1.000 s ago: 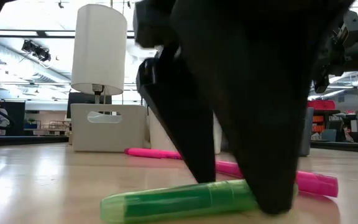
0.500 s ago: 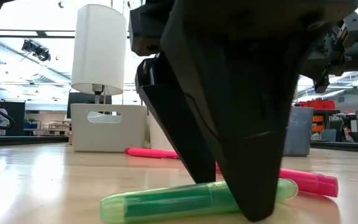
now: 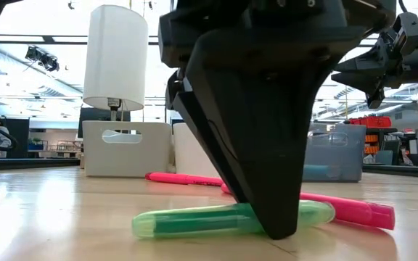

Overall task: Pick & Place Markers
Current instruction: Put the green pen into the gray bin

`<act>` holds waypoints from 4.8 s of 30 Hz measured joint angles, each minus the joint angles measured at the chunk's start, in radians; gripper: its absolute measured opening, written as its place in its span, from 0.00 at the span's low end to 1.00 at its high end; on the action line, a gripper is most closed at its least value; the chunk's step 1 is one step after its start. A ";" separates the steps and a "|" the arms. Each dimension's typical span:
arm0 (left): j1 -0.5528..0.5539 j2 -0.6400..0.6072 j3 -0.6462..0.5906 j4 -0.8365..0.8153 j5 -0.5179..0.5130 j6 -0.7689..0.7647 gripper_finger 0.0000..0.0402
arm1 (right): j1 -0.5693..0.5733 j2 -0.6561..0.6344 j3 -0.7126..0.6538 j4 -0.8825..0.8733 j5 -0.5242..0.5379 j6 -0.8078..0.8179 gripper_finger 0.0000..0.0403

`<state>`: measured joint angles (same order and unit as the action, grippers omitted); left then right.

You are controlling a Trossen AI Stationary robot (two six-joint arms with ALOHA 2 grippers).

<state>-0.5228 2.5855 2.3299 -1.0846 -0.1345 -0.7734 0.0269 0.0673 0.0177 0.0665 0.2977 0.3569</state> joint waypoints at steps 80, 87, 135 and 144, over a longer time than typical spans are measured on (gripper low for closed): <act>0.114 -0.583 -0.602 -0.092 0.053 -0.002 0.12 | 0.000 0.000 0.000 0.000 0.000 0.000 0.28; 0.168 -0.768 -0.806 -0.021 0.052 -0.083 0.12 | 0.000 0.000 0.000 0.000 0.000 0.000 0.28; 0.712 -1.012 -1.095 0.166 0.096 -0.454 0.12 | 0.000 0.000 0.000 0.000 0.000 0.000 0.28; 0.711 -0.994 -1.200 0.309 0.112 -0.498 0.12 | 0.000 0.000 0.000 0.000 0.000 0.000 0.28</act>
<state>0.1881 1.5917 1.1299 -0.7753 -0.0221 -1.2710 0.0269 0.0669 0.0177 0.0662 0.2981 0.3569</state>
